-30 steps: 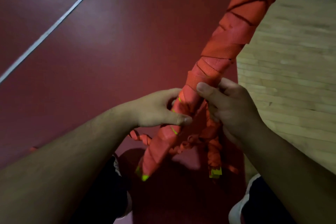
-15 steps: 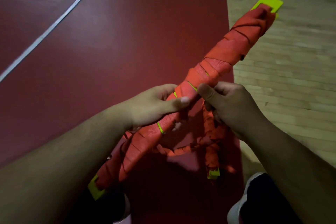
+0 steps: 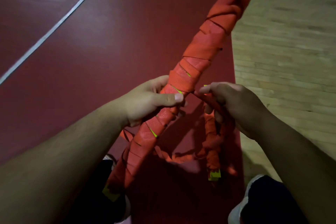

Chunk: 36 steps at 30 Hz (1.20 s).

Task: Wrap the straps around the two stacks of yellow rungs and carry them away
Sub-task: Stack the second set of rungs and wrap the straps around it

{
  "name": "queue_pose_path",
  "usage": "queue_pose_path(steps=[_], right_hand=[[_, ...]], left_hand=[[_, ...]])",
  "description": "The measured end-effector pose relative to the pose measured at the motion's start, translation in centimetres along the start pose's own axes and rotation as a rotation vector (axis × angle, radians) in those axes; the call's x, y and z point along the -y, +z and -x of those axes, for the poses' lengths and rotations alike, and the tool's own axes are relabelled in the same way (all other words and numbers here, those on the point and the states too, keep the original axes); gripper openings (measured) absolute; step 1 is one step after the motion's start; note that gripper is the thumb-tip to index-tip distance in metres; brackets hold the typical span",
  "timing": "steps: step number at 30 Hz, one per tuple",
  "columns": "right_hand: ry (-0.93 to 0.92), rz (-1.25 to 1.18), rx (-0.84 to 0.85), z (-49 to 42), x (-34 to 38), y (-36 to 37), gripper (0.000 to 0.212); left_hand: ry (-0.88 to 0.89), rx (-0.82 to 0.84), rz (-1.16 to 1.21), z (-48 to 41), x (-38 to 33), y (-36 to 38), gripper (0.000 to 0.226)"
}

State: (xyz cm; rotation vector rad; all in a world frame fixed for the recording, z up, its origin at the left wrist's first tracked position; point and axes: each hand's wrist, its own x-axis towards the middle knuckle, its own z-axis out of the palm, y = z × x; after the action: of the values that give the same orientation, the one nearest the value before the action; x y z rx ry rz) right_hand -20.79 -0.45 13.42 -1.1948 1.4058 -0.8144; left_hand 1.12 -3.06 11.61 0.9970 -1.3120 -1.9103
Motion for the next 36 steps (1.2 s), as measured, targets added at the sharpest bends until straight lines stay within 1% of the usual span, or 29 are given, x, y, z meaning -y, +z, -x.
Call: queue_pose_path(steps=[1,2,4,5,8,9,12,15,16,18,19,20,21,22,23,24,25,26,27,28,29,31,32,34,35,36], right_hand=[[-0.013,0.066,0.008,0.0,-0.1,-0.3,0.011],[-0.031,0.164,0.021,0.1,-0.2,-0.6,0.007],[-0.098,0.426,0.031,0.2,-0.8,-0.9,0.024],[-0.131,0.506,0.002,0.1,-1.0,-1.0,0.025],[-0.188,0.511,-0.102,-0.1,-1.2,-1.0,0.02],[-0.186,0.5,-0.106,-0.2,-1.2,-1.1,0.019],[-0.166,0.486,-0.045,-0.1,-1.1,-1.0,0.021],[-0.118,0.507,-0.091,-0.3,-1.3,-1.2,0.027],[-0.073,0.56,-0.107,-0.4,-1.4,-1.6,0.026],[0.007,0.754,-0.13,-0.7,-1.8,-2.2,0.025],[0.03,0.834,-0.145,-0.8,-2.0,-2.4,0.023],[0.02,0.85,-0.161,-0.7,-2.1,-2.2,0.02],[-0.008,0.82,-0.173,-0.8,-2.4,-1.8,0.016],[-0.042,0.731,-0.169,-0.7,-2.5,-1.1,0.014],[-0.045,0.559,-0.137,-0.6,-2.6,-0.1,0.017],[-0.015,0.314,-0.076,-0.3,-2.6,1.0,0.021],[0.032,0.043,-0.011,-0.1,-2.6,2.0,0.024],[0.094,-0.175,0.037,0.1,-2.8,2.9,0.026],[0.135,-0.303,0.07,0.2,-3.2,3.5,0.025],[0.14,-0.294,0.089,0.3,-3.6,3.6,0.021],[0.123,-0.232,0.101,0.4,-4.0,3.7,0.018],[0.089,-0.034,0.138,0.4,-4.7,3.4,0.035],[0.065,0.122,0.153,0.2,-4.6,3.2,0.036],[-0.02,0.553,0.179,-0.2,-4.2,2.8,0.031],[-0.045,0.728,0.217,-0.5,-3.8,2.6,0.03],[-0.028,0.817,0.275,-0.7,-3.2,2.2,0.028]], left_hand=[[0.002,0.001,0.019,0.0,-0.1,-0.1,0.031],[0.004,-0.012,0.039,0.0,-0.3,-0.2,0.03],[0.008,-0.077,0.077,0.0,-0.8,-0.6,0.025],[0.013,-0.112,0.092,0.0,-1.1,-0.8,0.026],[0.026,-0.193,0.107,0.0,-1.3,-1.3,0.031],[0.027,-0.214,0.114,0.0,-1.2,-1.4,0.03],[0.025,-0.245,0.151,-0.1,-1.0,-1.6,0.028],[0.039,-0.255,0.146,0.0,-1.1,-1.9,0.031],[0.057,-0.262,0.142,0.0,-1.2,-2.0,0.031],[0.099,-0.287,0.145,-0.1,-1.4,-2.0,0.029],[0.114,-0.302,0.151,-0.1,-1.5,-1.9,0.027],[0.123,-0.315,0.157,-0.1,-1.6,-1.6,0.026],[0.122,-0.324,0.159,-0.3,-1.5,-1.4,0.024],[0.117,-0.33,0.156,-0.4,-1.4,-1.1,0.022],[0.111,-0.337,0.146,-0.5,-1.1,-0.8,0.019],[0.106,-0.349,0.133,-0.7,-0.9,-0.5,0.016],[0.105,-0.366,0.12,-0.9,-0.7,-0.4,0.013],[0.108,-0.384,0.11,-1.1,-0.7,-0.4,0.011],[0.115,-0.403,0.108,-1.2,-0.9,-0.5,0.01],[0.126,-0.419,0.116,-1.3,-1.3,-0.5,0.01],[0.139,-0.432,0.121,-1.3,-1.6,-0.7,0.01],[0.159,-0.449,0.127,-1.4,-2.3,-1.0,0.011],[0.166,-0.451,0.133,-1.3,-2.6,-1.0,0.012],[0.166,-0.439,0.142,-1.1,-3.1,-0.9,0.011],[0.163,-0.429,0.147,-1.0,-3.1,-0.8,0.011],[0.16,-0.417,0.154,-0.8,-3.3,-0.5,0.01]])
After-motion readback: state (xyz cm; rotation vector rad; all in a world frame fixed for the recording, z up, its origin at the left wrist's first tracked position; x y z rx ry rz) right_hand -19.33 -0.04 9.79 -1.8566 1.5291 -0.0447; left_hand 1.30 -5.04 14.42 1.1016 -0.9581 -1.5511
